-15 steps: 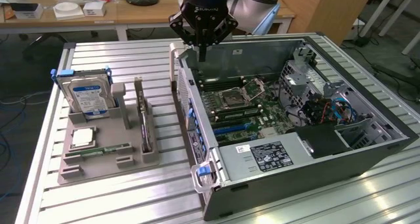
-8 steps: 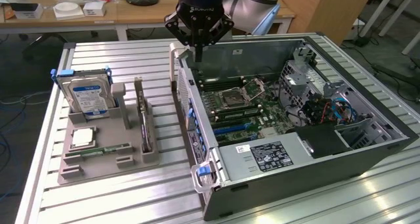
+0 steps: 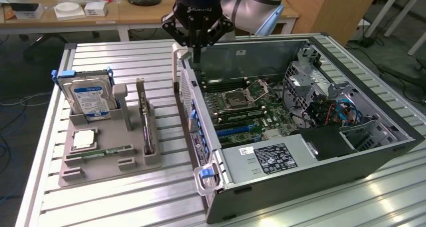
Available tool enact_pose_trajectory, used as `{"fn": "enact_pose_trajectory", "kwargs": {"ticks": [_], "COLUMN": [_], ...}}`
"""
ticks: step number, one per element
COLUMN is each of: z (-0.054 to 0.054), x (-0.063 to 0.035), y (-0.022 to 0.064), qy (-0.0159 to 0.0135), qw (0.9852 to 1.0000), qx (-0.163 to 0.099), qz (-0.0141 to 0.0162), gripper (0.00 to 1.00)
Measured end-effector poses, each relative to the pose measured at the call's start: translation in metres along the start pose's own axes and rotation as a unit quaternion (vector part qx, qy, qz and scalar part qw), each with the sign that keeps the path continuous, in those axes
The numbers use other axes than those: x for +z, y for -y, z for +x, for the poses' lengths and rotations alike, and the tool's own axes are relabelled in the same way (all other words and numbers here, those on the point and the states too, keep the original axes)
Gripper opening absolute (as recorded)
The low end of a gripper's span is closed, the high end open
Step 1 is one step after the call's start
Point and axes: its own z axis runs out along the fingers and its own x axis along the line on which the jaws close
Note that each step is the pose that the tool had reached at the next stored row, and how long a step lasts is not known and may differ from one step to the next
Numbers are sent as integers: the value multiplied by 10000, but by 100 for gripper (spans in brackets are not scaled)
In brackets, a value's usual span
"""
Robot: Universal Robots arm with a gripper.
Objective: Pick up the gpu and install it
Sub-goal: 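Reach for the gpu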
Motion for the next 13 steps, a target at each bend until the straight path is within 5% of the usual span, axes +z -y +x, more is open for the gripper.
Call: {"fn": "enact_pose_trajectory", "kwargs": {"ticks": [13], "z": [158], "x": [-4], "y": [12], "qy": [0], "qw": [10000], "qx": [0], "qz": [0], "gripper": [10]}}
